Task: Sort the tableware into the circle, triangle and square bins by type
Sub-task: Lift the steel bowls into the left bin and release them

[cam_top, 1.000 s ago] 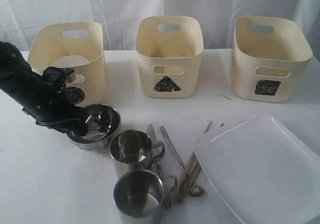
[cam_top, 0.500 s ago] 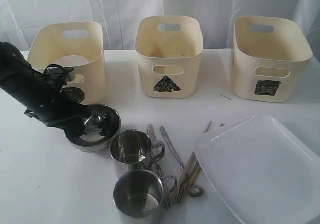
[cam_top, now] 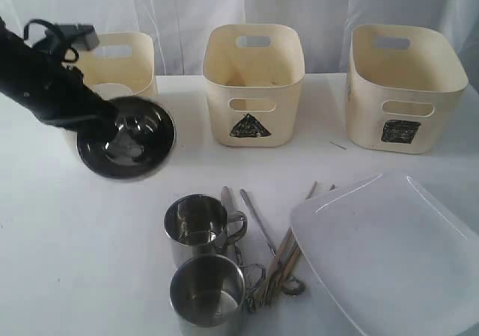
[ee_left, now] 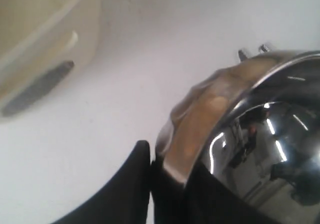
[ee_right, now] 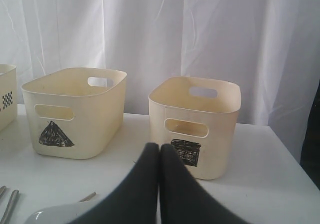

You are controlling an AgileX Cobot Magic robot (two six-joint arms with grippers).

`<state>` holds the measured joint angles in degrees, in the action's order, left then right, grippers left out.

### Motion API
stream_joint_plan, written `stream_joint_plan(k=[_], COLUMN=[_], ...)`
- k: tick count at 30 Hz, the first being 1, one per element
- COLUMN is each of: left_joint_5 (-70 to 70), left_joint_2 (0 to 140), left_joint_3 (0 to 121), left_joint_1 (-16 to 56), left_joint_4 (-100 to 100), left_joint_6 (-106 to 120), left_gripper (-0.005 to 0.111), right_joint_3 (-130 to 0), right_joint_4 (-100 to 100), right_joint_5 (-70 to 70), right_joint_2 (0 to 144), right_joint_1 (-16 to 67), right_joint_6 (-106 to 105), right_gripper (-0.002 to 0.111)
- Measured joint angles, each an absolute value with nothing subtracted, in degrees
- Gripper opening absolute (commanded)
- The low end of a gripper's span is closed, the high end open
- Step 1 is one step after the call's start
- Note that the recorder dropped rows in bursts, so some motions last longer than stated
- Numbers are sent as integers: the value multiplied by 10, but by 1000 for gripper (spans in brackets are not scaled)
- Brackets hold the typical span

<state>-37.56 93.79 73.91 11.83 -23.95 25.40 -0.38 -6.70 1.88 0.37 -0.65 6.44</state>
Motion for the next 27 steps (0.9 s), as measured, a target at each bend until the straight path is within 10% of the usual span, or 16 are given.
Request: stream_joint_plan(k=[27], left_joint_5=[-270], left_joint_2=[1167], left_joint_3=[1060], left_joint_1=[57], left_joint_4=[-70], left_joint_6=[155], left_gripper=[0], right_joint_3=[-4], right_joint_4=[-67], right_joint_5=[19], right_joint_2=[4], right_joint_1=[-7], right_joint_6=[64], right_gripper=[0])
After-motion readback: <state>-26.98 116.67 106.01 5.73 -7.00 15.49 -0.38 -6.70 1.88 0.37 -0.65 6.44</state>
